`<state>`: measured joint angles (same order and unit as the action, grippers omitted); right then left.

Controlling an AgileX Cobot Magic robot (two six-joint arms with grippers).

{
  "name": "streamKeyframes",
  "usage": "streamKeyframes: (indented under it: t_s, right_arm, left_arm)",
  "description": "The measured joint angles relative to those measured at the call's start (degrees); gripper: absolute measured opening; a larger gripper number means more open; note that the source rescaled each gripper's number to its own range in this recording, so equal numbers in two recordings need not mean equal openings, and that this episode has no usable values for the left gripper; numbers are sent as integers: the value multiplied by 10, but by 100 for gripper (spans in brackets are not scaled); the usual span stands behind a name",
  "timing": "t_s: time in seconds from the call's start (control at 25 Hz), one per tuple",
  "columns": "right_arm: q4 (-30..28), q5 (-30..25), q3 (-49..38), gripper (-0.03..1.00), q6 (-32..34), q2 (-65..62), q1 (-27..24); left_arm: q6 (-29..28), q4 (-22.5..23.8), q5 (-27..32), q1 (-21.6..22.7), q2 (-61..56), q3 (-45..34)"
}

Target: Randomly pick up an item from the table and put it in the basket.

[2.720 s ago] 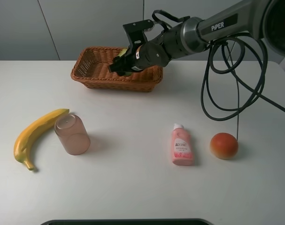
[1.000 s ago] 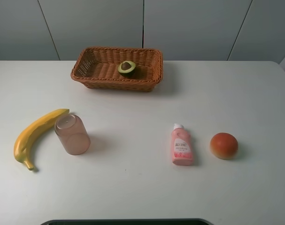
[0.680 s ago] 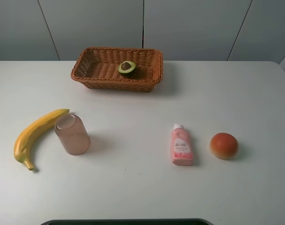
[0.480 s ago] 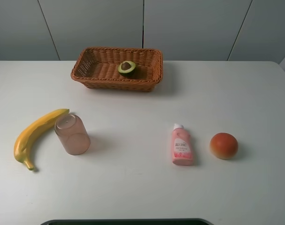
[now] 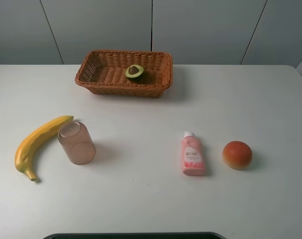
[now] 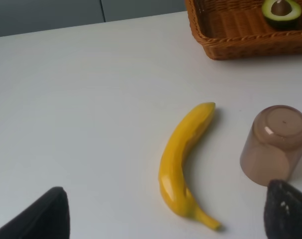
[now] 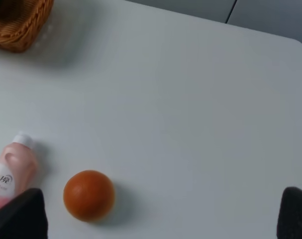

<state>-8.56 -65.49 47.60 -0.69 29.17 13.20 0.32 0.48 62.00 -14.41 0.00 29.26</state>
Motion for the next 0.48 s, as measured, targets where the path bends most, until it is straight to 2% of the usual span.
streamKeyframes:
  t_s: [0.28,0.48]
  right_arm:
    - [67,22,-107,99,0,-127,0]
    - [86,32,-157,100,0,-220,0]
  left_arm:
    - [0,0,0,0,0,0]
    - [0,0,0,0,0,0]
